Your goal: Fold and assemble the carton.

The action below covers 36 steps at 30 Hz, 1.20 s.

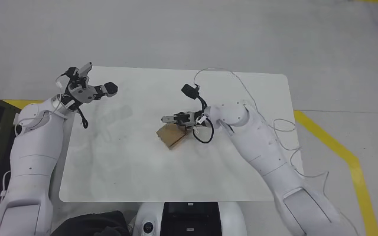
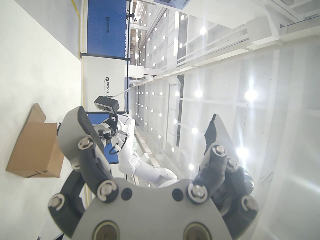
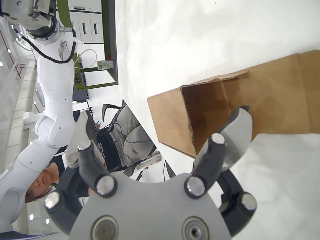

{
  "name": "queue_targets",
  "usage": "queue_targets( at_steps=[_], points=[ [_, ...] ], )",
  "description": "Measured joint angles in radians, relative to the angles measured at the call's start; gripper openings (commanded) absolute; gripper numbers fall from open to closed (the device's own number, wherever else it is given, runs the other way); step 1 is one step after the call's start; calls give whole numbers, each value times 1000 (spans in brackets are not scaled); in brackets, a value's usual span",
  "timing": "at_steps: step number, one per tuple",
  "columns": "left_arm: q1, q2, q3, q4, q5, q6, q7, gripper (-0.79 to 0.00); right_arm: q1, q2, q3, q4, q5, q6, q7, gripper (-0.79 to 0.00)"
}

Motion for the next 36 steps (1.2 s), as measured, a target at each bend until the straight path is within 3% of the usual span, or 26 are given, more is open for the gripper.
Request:
queue_targets(
  at_steps=[6, 15, 21, 29, 36],
  points=[
    [-8, -2, 5, -3, 9, 5, -1, 0, -92, 32, 50, -102, -12, 21, 49, 0],
    [-21, -6, 16, -9, 26, 15, 5, 0, -190, 62, 102, -211, 90, -20, 158, 0],
    [-25, -8, 22, -13, 35, 20, 13, 0, -202, 86, 152, -263, 88, -190, 186, 0],
    [-31, -12, 33, -26, 43, 30, 32, 0, -146, 117, 195, -200, 46, -529, 246, 0],
    [-41, -16, 50, -45, 60, 44, 46, 0, -74, 148, 78, -150, 63, -624, 160, 0]
  ],
)
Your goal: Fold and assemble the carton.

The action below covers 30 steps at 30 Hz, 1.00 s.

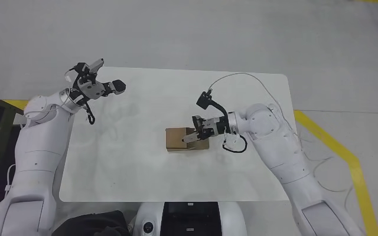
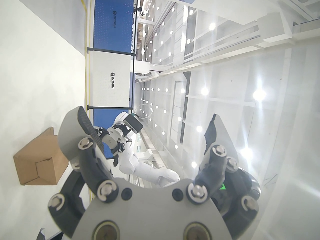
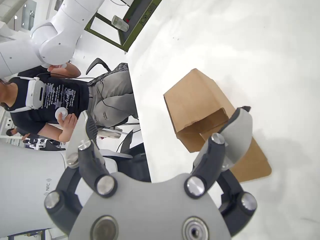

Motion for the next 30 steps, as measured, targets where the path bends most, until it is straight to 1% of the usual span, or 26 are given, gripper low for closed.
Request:
queue_targets(
  at_steps=[7, 11, 14, 16, 19, 22, 25, 30],
  points=[
    [-9, -4, 8, -5, -3, 2, 2, 0, -2, 0, 5, -2, -2, 3, 1, 0],
    [-18, -7, 22, 1, 4, 13, -3, 0, -5, 7, -2, -40, -75, 23, -15, 0],
    [-29, -9, 35, 9, 16, 25, -12, 0, 8, 19, -13, -39, -190, -44, -43, 0],
    [-36, -10, 44, 17, 21, 44, -32, 0, 15, 30, -36, -22, -280, -117, -116, 0],
    [-46, -10, 53, 38, 26, 70, -65, 0, 27, 49, -58, 21, -372, -218, -218, 0],
    [-55, -11, 63, 69, 17, 100, -107, 0, 39, 61, -64, 68, -451, -291, -291, 0],
    [-69, -13, 76, 103, 13, 125, -143, 0, 54, 61, -69, 118, -497, -332, -357, 0],
    [-84, -16, 89, 147, 0, 145, -189, 0, 87, 52, -94, 195, -573, -360, -470, 0]
  ],
)
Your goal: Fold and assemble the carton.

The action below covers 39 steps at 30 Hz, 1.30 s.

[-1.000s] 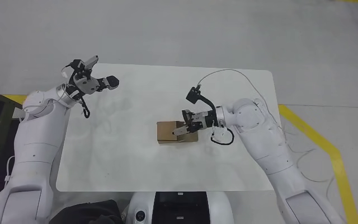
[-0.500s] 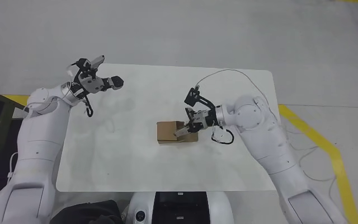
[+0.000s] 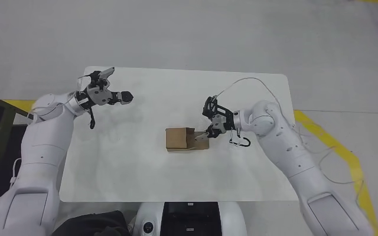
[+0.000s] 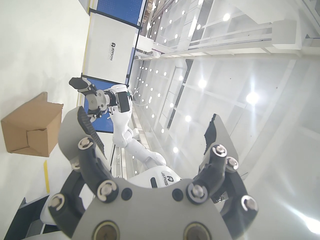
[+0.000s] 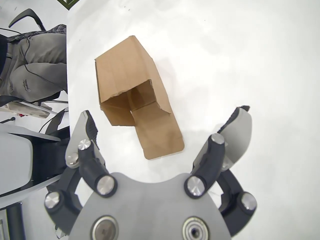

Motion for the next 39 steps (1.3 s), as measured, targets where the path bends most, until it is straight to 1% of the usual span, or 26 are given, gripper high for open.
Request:
queue_targets(
  at_steps=[8, 10, 11, 14, 18, 19, 20, 21, 22, 27, 32, 36, 39],
  points=[
    [-12, -7, 19, 17, 1, -1, 4, 0, 49, -28, -81, 97, -166, 0, -181, -265],
    [-13, -7, 21, 13, 2, 2, 8, 0, 56, -34, -97, 115, -202, -1, -227, -372],
    [-14, -7, 22, 11, 4, 3, 10, 0, 58, -36, -103, 122, -216, -1, -245, -397],
    [-14, -7, 23, 3, 7, 5, 15, 0, 63, -42, -120, 142, -258, 1, -296, -422],
    [-15, -8, 25, -7, 11, 10, 22, 0, 71, -49, -142, 170, -300, 2, -338, -434],
    [-15, -8, 26, -9, 11, 11, 24, 0, 73, -51, -148, 178, -306, -2, -347, -453],
    [-15, -8, 26, -11, 11, 11, 25, 0, 75, -53, -153, 182, -309, -6, -354, -523],
    [-15, -8, 26, -12, 11, 11, 25, 0, 77, -55, -158, 184, -311, -11, -361, -696],
    [-15, -8, 27, -14, 11, 11, 26, 0, 79, -57, -163, 184, -314, -17, -370, -785],
    [-19, -10, 35, -12, 15, 21, 29, 0, 80, -61, -173, 169, -311, -30, -391, -785],
    [-37, -13, 53, 4, 25, 42, 13, 0, 81, -57, -152, 139, -248, -26, -387, -785],
    [-65, -16, 77, 40, 40, 97, -22, 0, 76, -45, -125, 67, -211, -30, -356, -785],
    [-95, -21, 110, 67, 63, 155, -64, 0, 62, -31, -94, -9, -215, -12, -344, -785]
  ],
)
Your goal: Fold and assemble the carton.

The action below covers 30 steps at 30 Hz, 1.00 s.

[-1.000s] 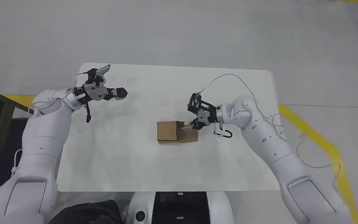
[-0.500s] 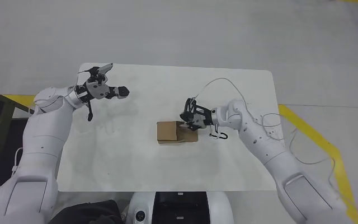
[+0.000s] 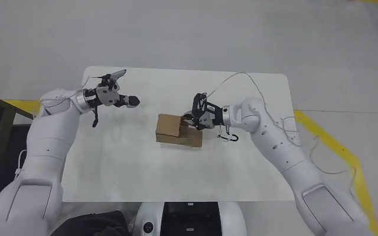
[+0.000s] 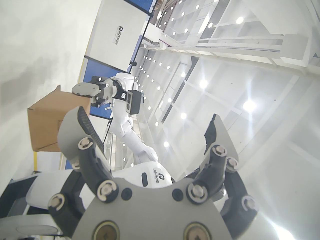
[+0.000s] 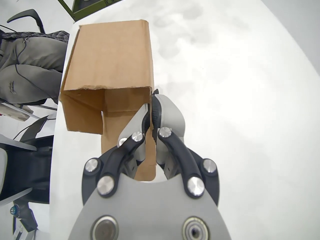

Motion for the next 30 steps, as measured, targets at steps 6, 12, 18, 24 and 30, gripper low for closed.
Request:
queue_targets(
  at_steps=[6, 12, 18, 24, 30],
  points=[
    [-55, -10, 87, 55, 23, 38, -57, 0, -49, 28, 56, -158, -83, 74, 24, -785],
    [-105, -6, 230, 87, -20, 37, -57, 0, -93, 46, 93, -266, -166, 137, 25, -785],
    [-141, 9, 382, 78, -116, 22, -72, 0, -105, 54, 111, -298, -219, 166, 16, -785],
    [-173, 43, 545, 48, -214, 22, -72, 0, -99, 57, 113, -326, -272, 189, 3, -785],
    [-234, 78, 674, 35, -289, 22, -72, 0, -106, 58, 113, -350, -301, 227, -27, -785]
  ],
)
